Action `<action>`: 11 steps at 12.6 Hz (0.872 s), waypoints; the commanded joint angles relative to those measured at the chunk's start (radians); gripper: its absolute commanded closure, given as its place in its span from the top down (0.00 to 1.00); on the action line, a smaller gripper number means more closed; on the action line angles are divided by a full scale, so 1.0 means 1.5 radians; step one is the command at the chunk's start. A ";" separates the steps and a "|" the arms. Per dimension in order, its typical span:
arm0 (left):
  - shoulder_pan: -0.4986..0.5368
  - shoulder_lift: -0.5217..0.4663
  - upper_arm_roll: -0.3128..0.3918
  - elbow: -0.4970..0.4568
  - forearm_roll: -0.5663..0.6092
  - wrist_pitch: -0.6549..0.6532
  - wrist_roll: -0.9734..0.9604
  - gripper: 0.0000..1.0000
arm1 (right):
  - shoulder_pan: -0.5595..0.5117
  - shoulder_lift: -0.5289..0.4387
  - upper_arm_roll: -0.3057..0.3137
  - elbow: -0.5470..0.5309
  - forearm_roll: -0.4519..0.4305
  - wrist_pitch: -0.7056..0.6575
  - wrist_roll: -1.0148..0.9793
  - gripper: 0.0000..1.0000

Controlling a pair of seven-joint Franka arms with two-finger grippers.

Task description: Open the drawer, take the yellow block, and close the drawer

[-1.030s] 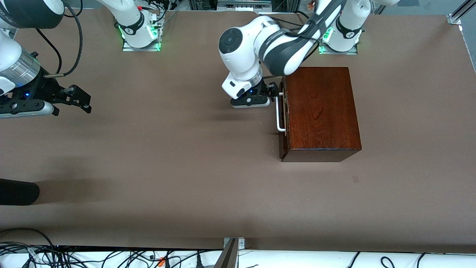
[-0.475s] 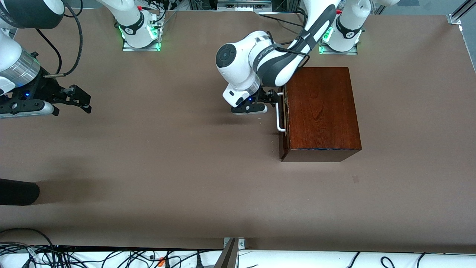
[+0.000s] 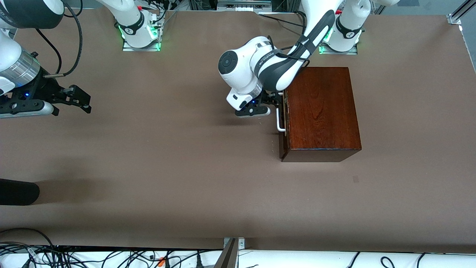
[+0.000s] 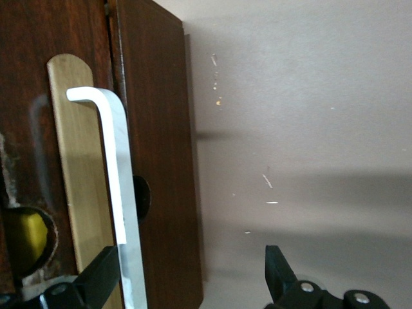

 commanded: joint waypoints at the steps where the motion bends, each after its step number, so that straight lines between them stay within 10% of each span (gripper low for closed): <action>1: 0.005 0.000 0.000 -0.009 0.022 -0.001 -0.012 1.00 | -0.003 0.005 0.000 0.011 0.013 -0.007 0.006 1.00; 11: 0.009 0.032 0.000 -0.004 0.030 0.074 -0.060 1.00 | -0.004 0.005 -0.001 0.010 0.013 -0.007 0.005 1.00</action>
